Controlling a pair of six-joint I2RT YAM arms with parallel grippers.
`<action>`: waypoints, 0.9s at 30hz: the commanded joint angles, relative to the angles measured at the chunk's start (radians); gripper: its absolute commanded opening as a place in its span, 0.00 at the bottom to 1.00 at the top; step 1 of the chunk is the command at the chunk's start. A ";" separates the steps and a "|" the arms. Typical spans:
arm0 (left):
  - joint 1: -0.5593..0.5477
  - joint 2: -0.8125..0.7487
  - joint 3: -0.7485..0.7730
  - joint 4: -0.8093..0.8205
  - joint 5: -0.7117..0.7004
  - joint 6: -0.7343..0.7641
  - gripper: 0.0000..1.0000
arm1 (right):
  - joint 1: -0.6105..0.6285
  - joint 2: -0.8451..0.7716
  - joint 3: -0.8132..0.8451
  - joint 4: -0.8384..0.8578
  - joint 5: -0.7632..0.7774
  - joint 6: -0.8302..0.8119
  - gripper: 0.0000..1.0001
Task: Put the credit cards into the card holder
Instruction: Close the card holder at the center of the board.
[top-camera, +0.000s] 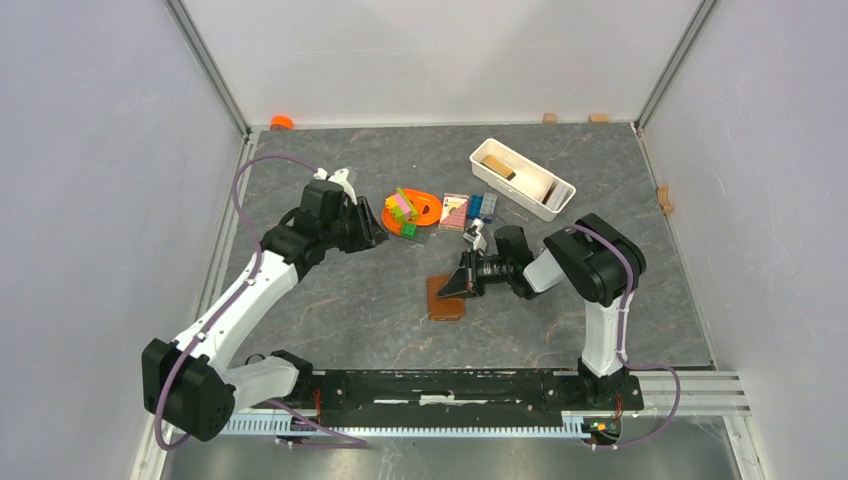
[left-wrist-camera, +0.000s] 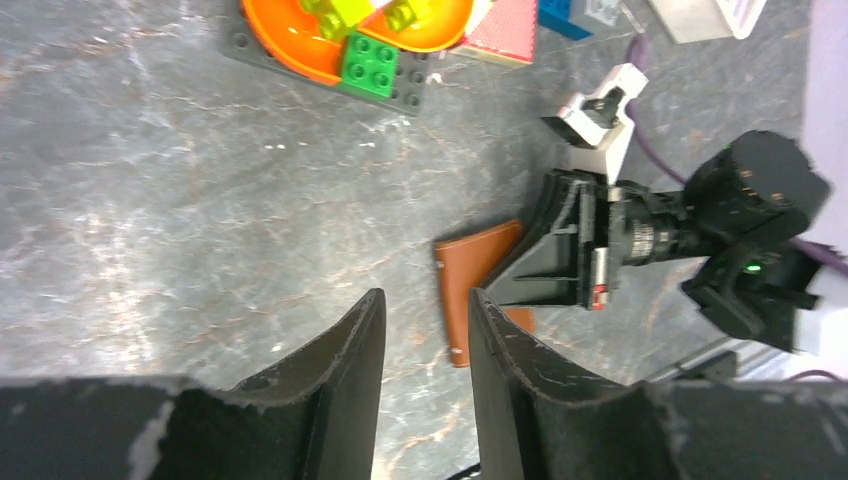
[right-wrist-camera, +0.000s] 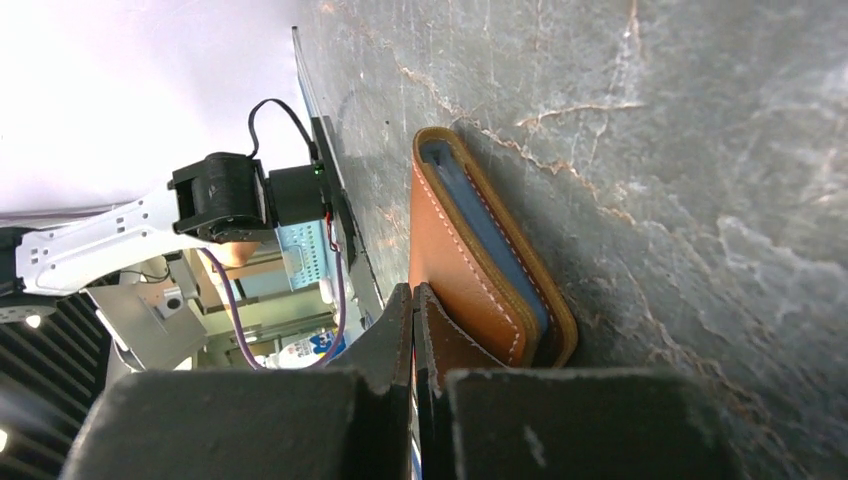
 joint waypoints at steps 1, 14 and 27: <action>0.040 0.002 0.040 -0.046 0.026 0.171 0.44 | -0.020 0.082 -0.048 -0.495 0.553 -0.255 0.00; 0.100 -0.095 -0.009 -0.058 -0.118 0.201 0.92 | 0.028 -0.437 0.067 -0.719 0.481 -0.594 0.14; 0.107 -0.285 -0.043 -0.114 -0.429 0.274 1.00 | -0.121 -0.817 0.165 -1.068 0.860 -0.857 0.62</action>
